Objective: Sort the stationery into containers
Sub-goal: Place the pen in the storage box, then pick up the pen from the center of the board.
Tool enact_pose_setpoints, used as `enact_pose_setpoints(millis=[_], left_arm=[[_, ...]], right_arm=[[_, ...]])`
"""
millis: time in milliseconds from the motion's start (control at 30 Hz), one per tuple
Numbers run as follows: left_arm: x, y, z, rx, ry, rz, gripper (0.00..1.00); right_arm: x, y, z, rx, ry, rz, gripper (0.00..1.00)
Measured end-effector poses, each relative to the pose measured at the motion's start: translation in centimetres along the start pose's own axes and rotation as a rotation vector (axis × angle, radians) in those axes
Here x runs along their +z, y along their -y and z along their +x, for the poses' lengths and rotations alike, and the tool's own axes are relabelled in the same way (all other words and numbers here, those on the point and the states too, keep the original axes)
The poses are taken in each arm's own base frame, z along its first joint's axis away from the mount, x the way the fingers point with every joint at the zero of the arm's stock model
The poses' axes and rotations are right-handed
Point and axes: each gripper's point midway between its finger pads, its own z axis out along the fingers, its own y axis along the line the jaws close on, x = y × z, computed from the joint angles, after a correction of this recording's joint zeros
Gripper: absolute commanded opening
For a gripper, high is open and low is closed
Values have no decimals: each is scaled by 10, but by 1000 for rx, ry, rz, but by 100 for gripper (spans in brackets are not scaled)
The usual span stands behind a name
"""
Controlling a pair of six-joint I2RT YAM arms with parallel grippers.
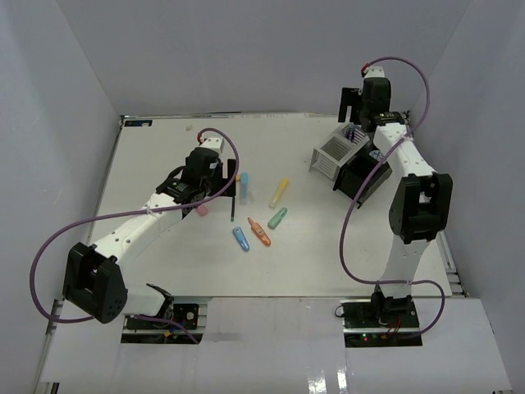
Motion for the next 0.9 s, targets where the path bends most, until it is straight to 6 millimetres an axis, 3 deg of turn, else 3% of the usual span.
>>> enact_pose_setpoints(millis=[133, 200, 233, 267, 367, 433, 533, 733, 900], left_arm=[[1, 1, 1, -10, -5, 10, 98], [1, 2, 2, -12, -10, 14, 98], [3, 2, 3, -12, -14, 14, 98], [4, 2, 5, -12, -21, 15, 98], [10, 5, 12, -14, -49, 20, 98], [14, 6, 18, -17, -71, 23, 98], [21, 7, 27, -19, -106, 22, 97], [45, 7, 69, -9, -253, 1, 88], [63, 9, 100, -9, -367, -11, 72]], right_arm=[[-47, -1, -23, 15, 58, -40, 100], [-83, -1, -33, 28, 93, -69, 97], [-91, -2, -29, 31, 97, -82, 96], [-119, -1, -41, 40, 149, -100, 95], [-174, -2, -42, 60, 226, -148, 93], [-202, -1, -30, 69, 260, -176, 92], [-227, -4, 1, 82, 259, -219, 92], [-250, -9, 75, 105, 207, -280, 92], [-255, -11, 115, 113, 174, -305, 91]])
